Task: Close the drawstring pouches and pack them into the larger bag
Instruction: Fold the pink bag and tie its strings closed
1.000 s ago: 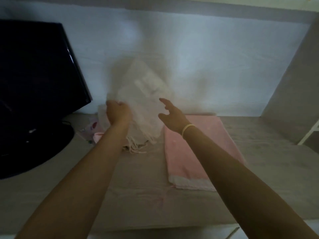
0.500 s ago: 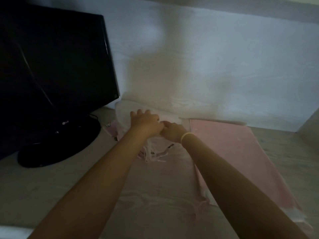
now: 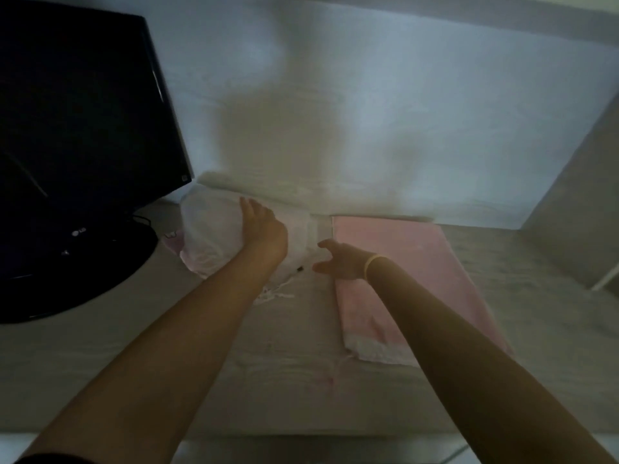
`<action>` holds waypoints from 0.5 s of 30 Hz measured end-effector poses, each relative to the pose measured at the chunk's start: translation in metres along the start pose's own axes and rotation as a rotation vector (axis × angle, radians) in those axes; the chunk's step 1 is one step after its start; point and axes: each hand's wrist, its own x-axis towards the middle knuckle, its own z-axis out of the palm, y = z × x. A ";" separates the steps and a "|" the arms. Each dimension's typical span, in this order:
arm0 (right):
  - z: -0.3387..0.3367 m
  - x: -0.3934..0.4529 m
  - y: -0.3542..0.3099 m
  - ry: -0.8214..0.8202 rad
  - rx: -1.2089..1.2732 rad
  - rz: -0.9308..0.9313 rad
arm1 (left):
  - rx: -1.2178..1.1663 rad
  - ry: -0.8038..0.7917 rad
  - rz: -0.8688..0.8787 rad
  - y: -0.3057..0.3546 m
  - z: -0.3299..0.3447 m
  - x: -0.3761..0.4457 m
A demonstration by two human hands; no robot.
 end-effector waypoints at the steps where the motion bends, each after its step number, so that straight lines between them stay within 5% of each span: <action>1: -0.002 -0.006 0.010 0.009 -0.014 0.028 | -0.031 0.121 0.064 0.007 -0.008 -0.004; 4: -0.005 -0.026 0.034 0.028 -0.080 0.091 | -0.344 0.330 0.246 0.040 -0.027 -0.028; 7: -0.004 -0.053 0.046 0.013 -0.149 0.112 | -0.621 -0.061 0.249 0.073 -0.039 -0.051; 10: 0.000 -0.078 0.062 -0.042 -0.171 0.109 | -0.579 -0.483 0.244 0.091 -0.036 -0.063; 12: 0.010 -0.091 0.074 -0.063 -0.189 0.081 | -0.542 -0.591 0.263 0.098 -0.026 -0.074; 15: 0.027 -0.106 0.081 -0.079 -0.175 -0.001 | -0.688 -0.493 0.239 0.102 -0.015 -0.084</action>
